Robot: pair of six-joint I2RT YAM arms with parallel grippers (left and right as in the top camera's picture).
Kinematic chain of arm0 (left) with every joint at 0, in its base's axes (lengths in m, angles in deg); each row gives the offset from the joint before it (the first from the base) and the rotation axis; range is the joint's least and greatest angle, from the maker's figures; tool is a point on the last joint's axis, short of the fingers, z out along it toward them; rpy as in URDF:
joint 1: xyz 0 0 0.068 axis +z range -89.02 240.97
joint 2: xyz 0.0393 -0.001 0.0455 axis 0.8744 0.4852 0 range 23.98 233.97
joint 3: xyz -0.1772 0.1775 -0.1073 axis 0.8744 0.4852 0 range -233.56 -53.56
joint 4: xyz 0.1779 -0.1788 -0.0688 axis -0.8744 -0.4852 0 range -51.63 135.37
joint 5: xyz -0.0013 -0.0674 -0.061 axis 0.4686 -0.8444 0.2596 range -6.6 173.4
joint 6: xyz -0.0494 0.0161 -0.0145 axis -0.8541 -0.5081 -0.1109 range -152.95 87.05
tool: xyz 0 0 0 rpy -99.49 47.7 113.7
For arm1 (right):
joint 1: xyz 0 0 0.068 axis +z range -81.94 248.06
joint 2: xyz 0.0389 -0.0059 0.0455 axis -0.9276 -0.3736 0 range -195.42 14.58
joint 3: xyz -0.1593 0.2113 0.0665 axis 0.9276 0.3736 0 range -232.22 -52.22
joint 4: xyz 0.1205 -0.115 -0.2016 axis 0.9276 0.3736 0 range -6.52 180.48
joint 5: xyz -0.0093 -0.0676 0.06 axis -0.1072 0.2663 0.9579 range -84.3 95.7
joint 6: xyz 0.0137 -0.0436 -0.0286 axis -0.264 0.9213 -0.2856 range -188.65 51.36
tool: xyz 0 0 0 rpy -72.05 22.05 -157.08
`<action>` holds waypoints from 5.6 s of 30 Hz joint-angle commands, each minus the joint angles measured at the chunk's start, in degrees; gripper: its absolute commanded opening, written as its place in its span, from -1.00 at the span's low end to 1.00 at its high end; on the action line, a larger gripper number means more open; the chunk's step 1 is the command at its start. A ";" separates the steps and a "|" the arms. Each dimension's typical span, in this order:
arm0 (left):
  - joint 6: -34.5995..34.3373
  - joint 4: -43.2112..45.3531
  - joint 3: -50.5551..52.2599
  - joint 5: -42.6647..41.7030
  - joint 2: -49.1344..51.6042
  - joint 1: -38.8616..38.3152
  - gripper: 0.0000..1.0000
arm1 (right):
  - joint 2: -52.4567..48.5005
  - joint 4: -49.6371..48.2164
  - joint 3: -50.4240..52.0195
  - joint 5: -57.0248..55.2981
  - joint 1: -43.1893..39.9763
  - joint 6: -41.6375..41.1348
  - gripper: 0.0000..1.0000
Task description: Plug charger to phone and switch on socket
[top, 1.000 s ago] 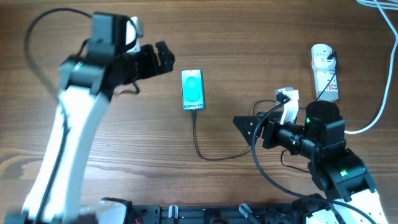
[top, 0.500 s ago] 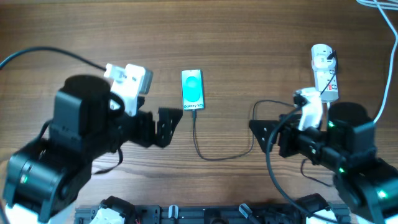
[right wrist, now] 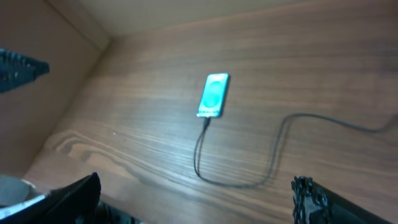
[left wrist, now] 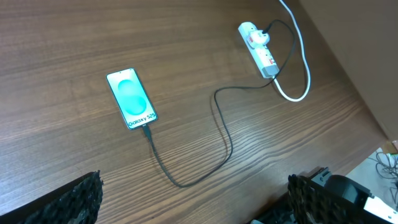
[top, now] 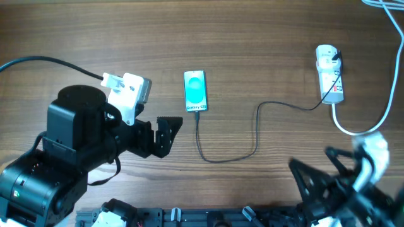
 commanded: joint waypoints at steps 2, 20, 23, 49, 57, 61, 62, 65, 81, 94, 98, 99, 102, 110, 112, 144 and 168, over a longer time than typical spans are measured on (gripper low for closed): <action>1.33 0.04 -0.22 -0.48 -0.04 -0.24 1.00 | 4.09 3.61 -3.43 -3.87 0.04 0.98 0.99; 1.33 0.04 -0.22 -0.50 -0.04 -0.24 1.00 | 6.03 10.73 -7.17 -9.31 0.04 0.92 0.99; 1.33 0.04 -0.22 -0.48 -0.04 -0.24 1.00 | 6.03 10.73 -7.13 -9.33 0.04 0.94 0.99; 1.36 -0.04 -0.17 -0.48 -1.49 0.20 1.00 | 6.03 10.73 -7.13 -9.31 0.04 0.94 1.00; 1.38 -0.39 2.62 -0.04 -10.51 9.46 1.00 | 6.03 10.73 -7.13 -9.31 0.04 0.92 1.00; 1.40 0.17 8.09 0.46 -18.45 18.43 1.00 | 6.03 10.73 -7.13 -9.31 0.04 0.94 1.00; 1.42 0.22 9.22 0.98 -20.24 19.96 1.00 | 6.03 10.73 -7.13 -9.31 0.04 0.94 0.99; 2.43 1.16 13.20 3.82 -24.39 20.90 1.00 | 6.03 10.73 -7.13 -9.31 0.04 0.94 1.00; -4.26 38.27 54.36 5.66 -53.31 24.46 1.00 | 6.03 10.73 -7.13 -9.31 0.04 0.94 0.99; -13.38 70.93 75.71 5.97 -56.48 25.73 1.00 | 6.03 10.73 -7.13 -9.31 0.04 0.94 0.99; -15.06 71.30 78.01 8.79 -57.35 25.73 1.00 | 6.03 10.73 -7.13 -9.31 0.04 0.94 1.00; -15.06 71.25 78.20 9.46 -57.35 25.73 1.00 | 6.03 10.73 -7.13 -9.31 0.04 0.96 0.99; -15.04 71.14 78.93 10.73 -57.35 25.73 1.00 | 6.03 10.73 -7.13 -9.31 0.04 0.94 1.00; -17.16 70.82 82.14 13.57 -57.35 25.73 1.00 | 6.03 10.73 -7.13 -9.31 0.04 0.94 0.99; -17.40 70.64 82.64 14.36 -57.35 25.73 1.00 | 6.03 10.73 -7.13 -9.31 0.04 0.94 0.99; -14.19 70.14 82.71 20.13 -57.16 25.77 1.00 | 6.03 10.73 -7.13 -9.31 0.04 0.94 1.00; -14.14 63.67 86.09 14.86 -57.35 22.05 1.00 | 6.03 10.73 -7.13 -9.31 0.04 0.94 0.99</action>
